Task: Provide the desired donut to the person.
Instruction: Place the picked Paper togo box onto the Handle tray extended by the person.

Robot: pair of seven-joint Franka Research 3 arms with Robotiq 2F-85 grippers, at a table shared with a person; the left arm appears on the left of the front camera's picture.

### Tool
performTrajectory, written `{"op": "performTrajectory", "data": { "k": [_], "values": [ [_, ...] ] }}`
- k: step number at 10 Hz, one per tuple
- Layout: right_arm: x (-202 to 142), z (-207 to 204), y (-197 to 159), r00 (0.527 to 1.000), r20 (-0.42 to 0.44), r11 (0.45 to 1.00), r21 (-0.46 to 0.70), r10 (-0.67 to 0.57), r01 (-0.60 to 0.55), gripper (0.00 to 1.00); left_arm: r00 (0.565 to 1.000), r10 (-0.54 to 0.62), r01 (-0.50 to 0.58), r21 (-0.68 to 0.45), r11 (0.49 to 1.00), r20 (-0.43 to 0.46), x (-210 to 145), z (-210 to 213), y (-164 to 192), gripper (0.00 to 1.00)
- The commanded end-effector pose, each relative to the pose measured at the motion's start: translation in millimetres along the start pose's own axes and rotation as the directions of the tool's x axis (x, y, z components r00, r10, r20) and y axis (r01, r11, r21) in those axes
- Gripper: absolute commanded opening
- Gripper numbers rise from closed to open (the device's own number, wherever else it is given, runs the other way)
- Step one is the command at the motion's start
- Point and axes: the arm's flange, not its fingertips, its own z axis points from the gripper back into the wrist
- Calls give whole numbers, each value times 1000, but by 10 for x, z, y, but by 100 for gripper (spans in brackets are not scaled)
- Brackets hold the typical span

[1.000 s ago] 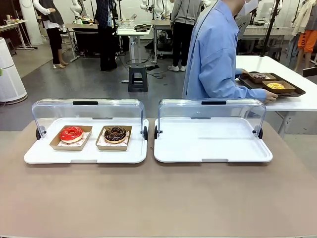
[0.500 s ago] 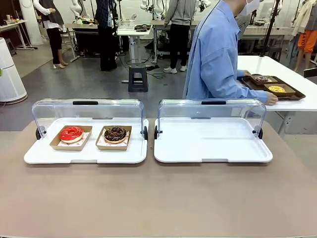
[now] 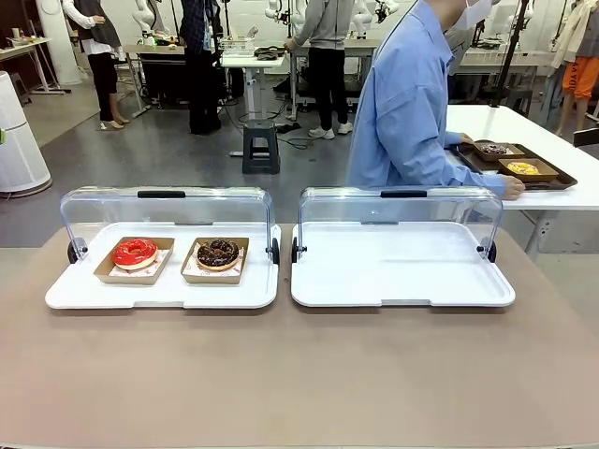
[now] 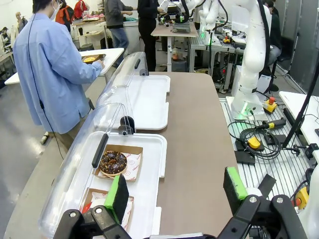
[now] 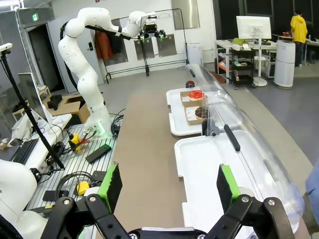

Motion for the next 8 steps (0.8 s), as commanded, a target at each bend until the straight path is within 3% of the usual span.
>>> {"op": "performTrajectory", "data": {
  "k": [1,8],
  "values": [
    [-9,3,-6,1000,0,1000,-2,-2,2,100,1000,-5,5,-1,1000,6,11,9,-19,100],
    [-9,3,-6,1000,0,1000,-2,-2,2,100,1000,-5,5,-1,1000,6,11,9,-19,100]
  ]
}}
